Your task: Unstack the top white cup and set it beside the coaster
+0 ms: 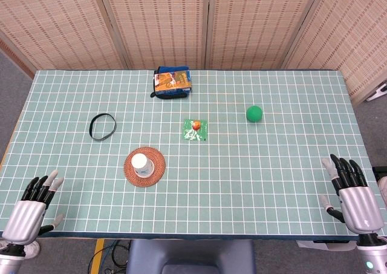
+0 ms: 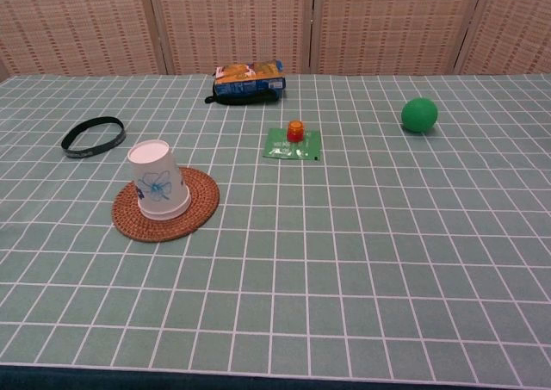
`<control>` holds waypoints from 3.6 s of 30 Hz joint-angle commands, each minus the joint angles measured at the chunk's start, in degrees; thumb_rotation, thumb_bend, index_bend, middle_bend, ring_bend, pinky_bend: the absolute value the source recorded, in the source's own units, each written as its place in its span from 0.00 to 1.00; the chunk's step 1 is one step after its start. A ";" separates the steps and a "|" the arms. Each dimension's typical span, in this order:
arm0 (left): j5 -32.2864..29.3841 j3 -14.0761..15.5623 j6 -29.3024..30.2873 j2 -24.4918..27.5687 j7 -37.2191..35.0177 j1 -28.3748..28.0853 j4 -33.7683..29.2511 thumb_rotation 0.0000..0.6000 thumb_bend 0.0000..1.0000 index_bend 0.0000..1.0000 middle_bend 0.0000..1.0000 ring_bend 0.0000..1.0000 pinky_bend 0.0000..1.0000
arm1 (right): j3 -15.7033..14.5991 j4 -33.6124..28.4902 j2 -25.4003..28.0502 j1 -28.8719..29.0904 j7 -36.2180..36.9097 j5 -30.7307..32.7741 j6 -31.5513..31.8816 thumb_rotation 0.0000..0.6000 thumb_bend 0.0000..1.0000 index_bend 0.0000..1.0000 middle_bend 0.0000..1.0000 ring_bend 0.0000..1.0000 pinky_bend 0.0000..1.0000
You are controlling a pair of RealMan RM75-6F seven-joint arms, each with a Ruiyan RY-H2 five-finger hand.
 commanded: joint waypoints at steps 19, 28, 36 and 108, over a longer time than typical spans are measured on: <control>-5.42 -3.75 -12.62 7.76 5.79 -8.59 -14.36 1.00 0.27 0.03 0.00 0.00 0.00 | 1.34 0.32 1.18 0.24 3.44 2.98 -0.80 1.00 0.30 0.00 0.00 0.00 0.00; -13.88 -9.68 -30.77 13.06 -0.73 -21.55 -21.64 1.00 0.27 0.06 0.00 0.00 0.00 | 2.76 2.26 1.13 3.28 6.91 5.80 -6.04 1.00 0.29 0.00 0.00 0.00 0.00; -22.74 -12.34 -38.38 9.56 3.93 -29.79 -19.06 1.00 0.27 0.10 0.00 0.00 0.00 | 3.18 3.58 1.65 4.19 9.76 7.70 -8.15 1.00 0.29 0.00 0.00 0.00 0.00; -30.75 -9.73 -49.35 -2.55 -2.95 -47.00 -0.29 1.00 0.27 0.41 0.00 0.00 0.00 | 4.22 4.94 2.37 3.92 12.18 10.54 -7.25 1.00 0.29 0.00 0.00 0.00 0.00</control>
